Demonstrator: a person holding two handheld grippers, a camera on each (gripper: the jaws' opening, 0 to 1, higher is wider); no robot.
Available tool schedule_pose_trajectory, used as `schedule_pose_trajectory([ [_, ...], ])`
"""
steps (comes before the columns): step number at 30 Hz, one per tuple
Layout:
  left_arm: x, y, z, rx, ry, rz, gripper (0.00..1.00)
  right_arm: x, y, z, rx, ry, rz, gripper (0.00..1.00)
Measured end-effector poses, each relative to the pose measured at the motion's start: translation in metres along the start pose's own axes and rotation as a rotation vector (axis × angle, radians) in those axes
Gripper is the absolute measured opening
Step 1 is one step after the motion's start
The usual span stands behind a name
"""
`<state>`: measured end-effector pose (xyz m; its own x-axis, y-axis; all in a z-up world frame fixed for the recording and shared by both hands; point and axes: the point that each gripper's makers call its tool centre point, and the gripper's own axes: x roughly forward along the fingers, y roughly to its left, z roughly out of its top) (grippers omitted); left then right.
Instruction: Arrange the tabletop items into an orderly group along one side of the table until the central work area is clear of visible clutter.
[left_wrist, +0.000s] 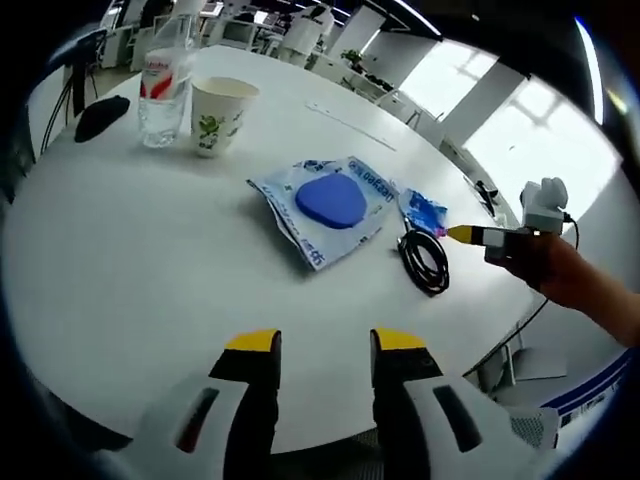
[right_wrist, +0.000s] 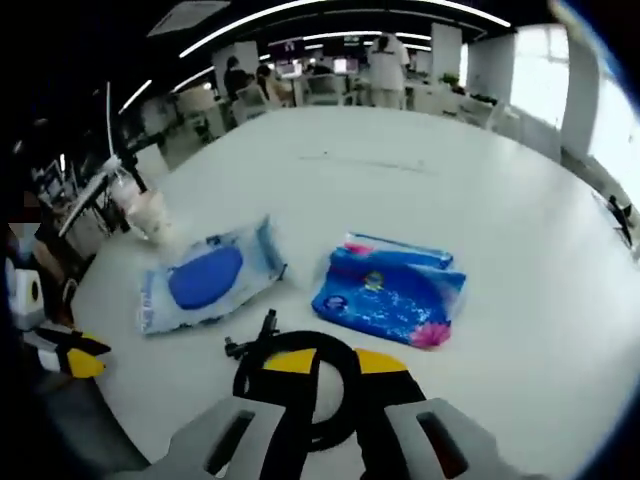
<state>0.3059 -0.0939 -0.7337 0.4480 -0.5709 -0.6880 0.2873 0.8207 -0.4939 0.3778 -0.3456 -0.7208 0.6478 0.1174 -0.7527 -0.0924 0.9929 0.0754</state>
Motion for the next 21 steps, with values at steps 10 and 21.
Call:
schedule_pose_trajectory([
  [10, 0.012, 0.001, 0.008, -0.005, 0.008, -0.01, 0.33, 0.007, 0.023, 0.019, -0.061, -0.029, 0.065, 0.1],
  [21, 0.019, 0.008, 0.018, -0.019, 0.013, -0.017, 0.33, 0.021, 0.052, 0.034, -0.152, -0.026, 0.157, 0.15],
])
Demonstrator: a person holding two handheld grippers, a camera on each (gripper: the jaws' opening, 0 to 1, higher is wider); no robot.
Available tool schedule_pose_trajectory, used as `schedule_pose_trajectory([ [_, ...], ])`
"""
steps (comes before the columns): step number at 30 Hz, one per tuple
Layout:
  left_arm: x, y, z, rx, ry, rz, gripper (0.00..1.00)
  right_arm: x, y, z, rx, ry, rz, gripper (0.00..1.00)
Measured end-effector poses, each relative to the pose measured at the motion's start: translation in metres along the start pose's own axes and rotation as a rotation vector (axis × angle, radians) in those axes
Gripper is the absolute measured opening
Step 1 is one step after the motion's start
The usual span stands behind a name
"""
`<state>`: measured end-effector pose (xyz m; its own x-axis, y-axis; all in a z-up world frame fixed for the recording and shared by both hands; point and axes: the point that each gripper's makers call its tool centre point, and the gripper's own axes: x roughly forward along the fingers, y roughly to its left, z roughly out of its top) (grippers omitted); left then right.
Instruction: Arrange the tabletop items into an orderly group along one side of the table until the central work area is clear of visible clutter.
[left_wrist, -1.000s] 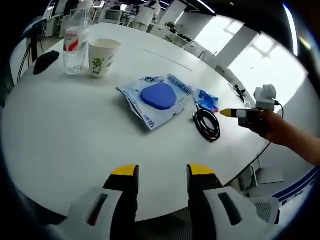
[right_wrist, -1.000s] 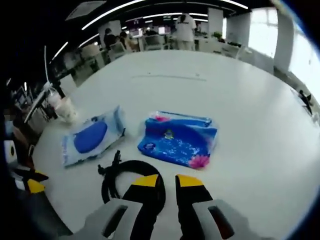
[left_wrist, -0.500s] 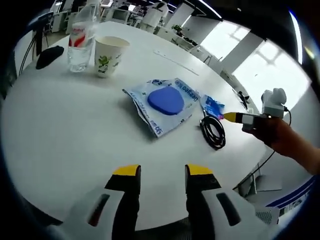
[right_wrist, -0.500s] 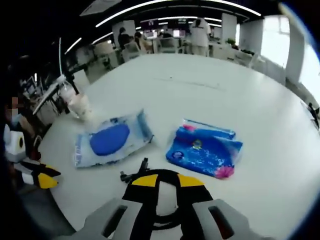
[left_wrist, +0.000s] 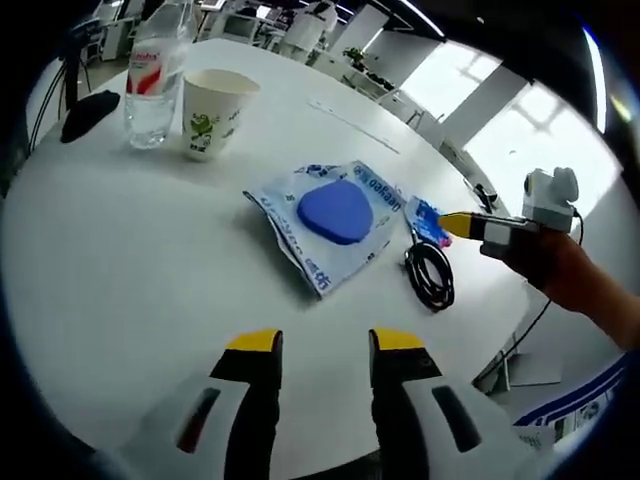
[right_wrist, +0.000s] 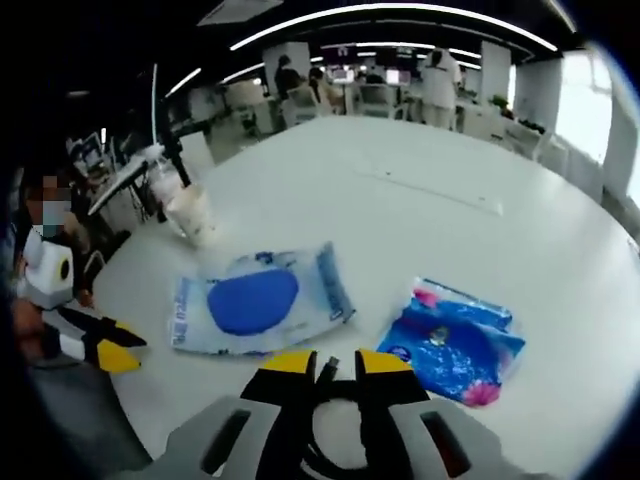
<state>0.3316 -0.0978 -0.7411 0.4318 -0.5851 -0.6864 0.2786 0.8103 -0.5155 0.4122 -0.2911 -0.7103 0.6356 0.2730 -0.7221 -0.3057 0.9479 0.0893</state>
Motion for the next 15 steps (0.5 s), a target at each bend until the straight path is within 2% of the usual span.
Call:
schedule_pose_trajectory([
  [5, 0.003, 0.002, 0.004, -0.018, -0.01, 0.007, 0.33, 0.01, 0.008, 0.005, -0.036, 0.015, 0.036, 0.18],
  [7, 0.003, 0.002, 0.005, -0.051, -0.019, 0.009, 0.32, 0.013, 0.011, 0.005, -0.051, 0.028, 0.051, 0.19],
  [9, 0.004, 0.002, 0.008, -0.078, -0.031, 0.006, 0.32, 0.017, 0.013, 0.007, -0.069, 0.034, 0.058, 0.2],
  [13, 0.008, 0.002, 0.01, -0.073, -0.035, 0.022, 0.32, 0.023, 0.012, 0.014, -0.082, 0.035, 0.069, 0.2],
  [15, 0.011, 0.001, 0.01, -0.104, -0.037, 0.022, 0.32, 0.027, 0.01, 0.016, -0.082, 0.038, 0.07, 0.21],
])
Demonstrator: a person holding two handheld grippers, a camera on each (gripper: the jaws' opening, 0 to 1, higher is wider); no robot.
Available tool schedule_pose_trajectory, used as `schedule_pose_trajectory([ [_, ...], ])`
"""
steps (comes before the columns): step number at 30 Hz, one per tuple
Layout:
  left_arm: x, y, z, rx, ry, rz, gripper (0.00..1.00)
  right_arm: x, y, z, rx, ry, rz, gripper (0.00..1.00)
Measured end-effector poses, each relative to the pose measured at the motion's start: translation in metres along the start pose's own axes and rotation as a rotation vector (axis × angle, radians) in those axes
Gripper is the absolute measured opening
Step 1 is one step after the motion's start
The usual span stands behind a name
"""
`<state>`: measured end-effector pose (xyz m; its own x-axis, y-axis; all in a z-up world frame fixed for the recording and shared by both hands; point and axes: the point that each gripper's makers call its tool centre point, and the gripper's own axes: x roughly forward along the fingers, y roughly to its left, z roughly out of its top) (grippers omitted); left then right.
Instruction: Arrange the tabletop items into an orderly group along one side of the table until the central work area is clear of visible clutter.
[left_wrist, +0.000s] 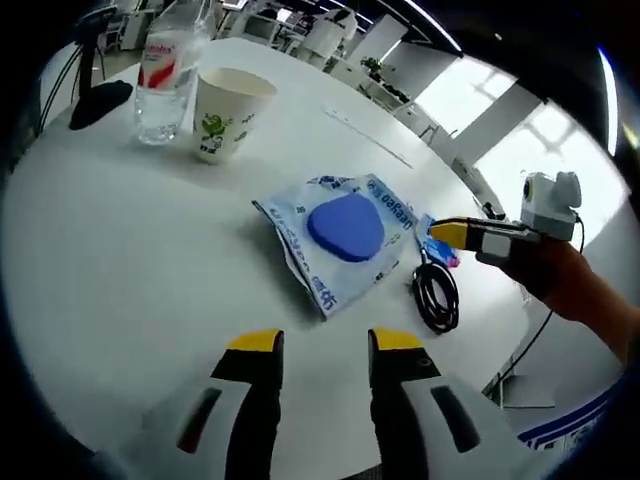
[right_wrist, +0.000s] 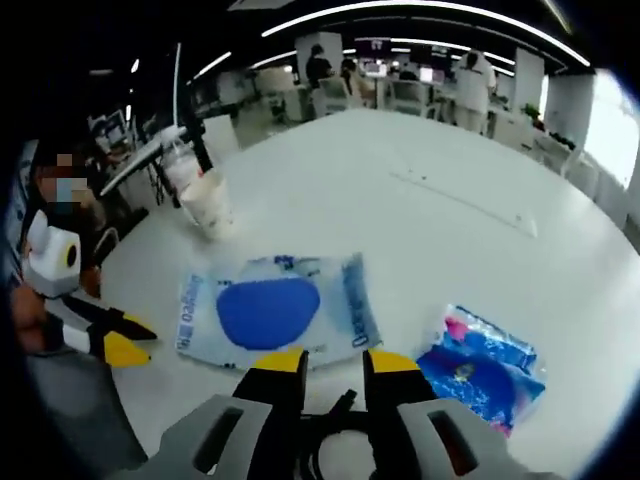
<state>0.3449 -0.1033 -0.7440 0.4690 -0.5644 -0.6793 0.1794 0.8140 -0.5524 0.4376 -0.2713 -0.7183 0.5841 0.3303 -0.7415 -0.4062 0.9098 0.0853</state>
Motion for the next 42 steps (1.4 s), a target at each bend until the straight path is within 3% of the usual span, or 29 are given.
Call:
schedule_pose_trajectory([
  [7, 0.007, -0.001, -0.002, -0.028, 0.01, 0.002, 0.3, 0.015, -0.009, -0.001, 0.007, 0.027, -0.013, 0.21],
  [13, 0.011, 0.001, 0.001, -0.055, 0.0, 0.002, 0.22, 0.024, -0.019, 0.002, 0.073, 0.024, -0.033, 0.2],
  [22, 0.019, 0.0, 0.003, -0.068, 0.007, -0.003, 0.12, 0.041, -0.029, -0.004, 0.083, 0.075, -0.045, 0.16],
  [28, 0.025, 0.0, 0.007, -0.041, 0.021, -0.024, 0.0, 0.037, -0.023, -0.002, 0.064, 0.065, -0.041, 0.01],
  [31, 0.024, 0.003, 0.008, -0.024, 0.024, -0.021, 0.0, 0.032, -0.02, 0.001, 0.055, 0.053, -0.025, 0.0],
  [42, 0.028, 0.015, 0.04, -0.05, -0.043, -0.013, 0.0, 0.008, -0.022, -0.004, 0.105, -0.001, -0.005, 0.0],
])
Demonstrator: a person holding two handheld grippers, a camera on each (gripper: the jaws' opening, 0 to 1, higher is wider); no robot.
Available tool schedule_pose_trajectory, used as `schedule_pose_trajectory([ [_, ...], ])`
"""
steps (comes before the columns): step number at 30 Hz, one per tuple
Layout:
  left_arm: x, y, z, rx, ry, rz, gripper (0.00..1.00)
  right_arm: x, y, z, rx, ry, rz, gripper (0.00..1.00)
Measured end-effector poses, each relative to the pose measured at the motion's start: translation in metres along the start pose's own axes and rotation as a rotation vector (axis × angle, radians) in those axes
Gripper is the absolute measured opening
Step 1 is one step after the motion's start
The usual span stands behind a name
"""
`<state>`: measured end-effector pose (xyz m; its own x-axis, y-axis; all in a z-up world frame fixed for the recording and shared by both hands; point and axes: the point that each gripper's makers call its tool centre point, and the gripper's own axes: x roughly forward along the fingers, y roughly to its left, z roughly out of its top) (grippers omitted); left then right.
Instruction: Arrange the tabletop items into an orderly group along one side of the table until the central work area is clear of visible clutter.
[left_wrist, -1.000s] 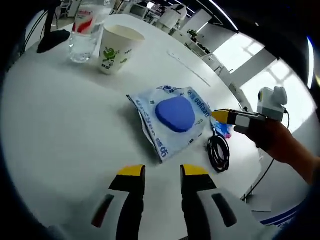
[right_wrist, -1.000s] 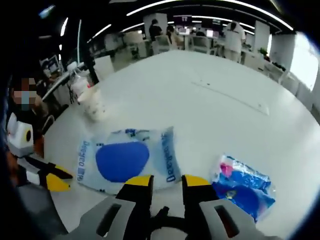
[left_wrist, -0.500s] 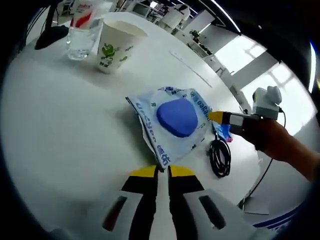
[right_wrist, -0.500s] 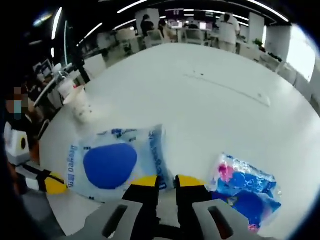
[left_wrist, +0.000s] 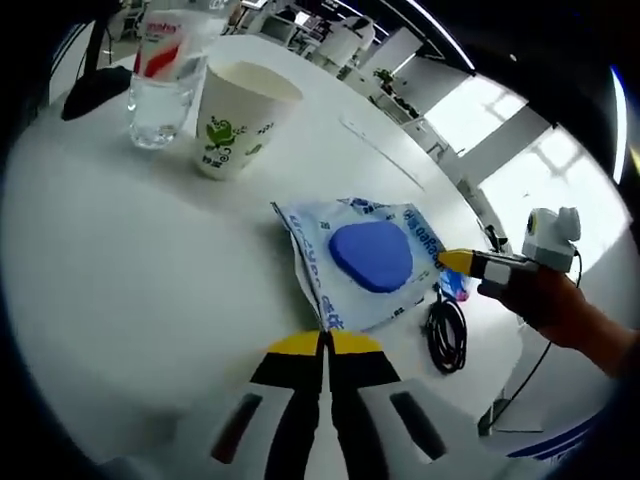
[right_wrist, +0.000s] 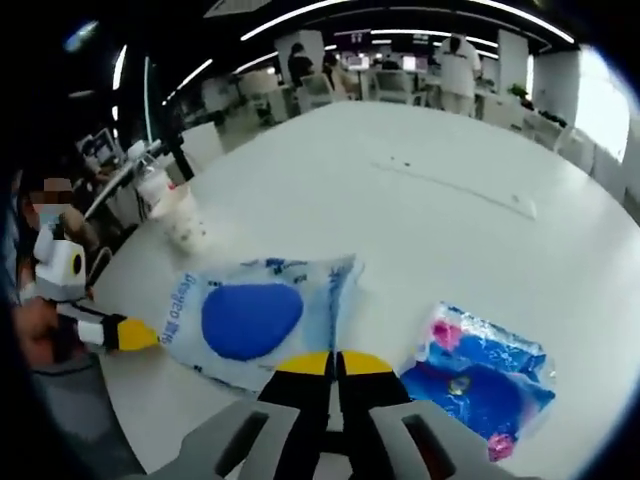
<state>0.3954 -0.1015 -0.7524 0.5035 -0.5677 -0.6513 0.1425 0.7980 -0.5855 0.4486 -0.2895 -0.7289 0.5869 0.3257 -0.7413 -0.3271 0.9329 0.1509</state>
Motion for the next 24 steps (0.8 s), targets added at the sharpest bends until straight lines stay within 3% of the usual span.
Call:
schedule_pose_trajectory([
  [11, 0.007, 0.005, 0.02, -0.016, -0.032, 0.007, 0.0, -0.01, 0.002, -0.007, 0.046, -0.02, -0.004, 0.0],
  [14, 0.008, 0.01, 0.032, -0.037, -0.055, 0.014, 0.0, -0.011, 0.005, -0.008, 0.056, -0.023, -0.001, 0.0],
  [20, 0.013, 0.02, 0.057, -0.132, -0.117, 0.029, 0.0, -0.006, 0.014, -0.016, 0.151, -0.027, 0.012, 0.0],
  [24, 0.015, 0.021, 0.066, -0.15, -0.138, 0.041, 0.0, 0.002, 0.016, -0.017, 0.196, -0.03, 0.011, 0.0],
])
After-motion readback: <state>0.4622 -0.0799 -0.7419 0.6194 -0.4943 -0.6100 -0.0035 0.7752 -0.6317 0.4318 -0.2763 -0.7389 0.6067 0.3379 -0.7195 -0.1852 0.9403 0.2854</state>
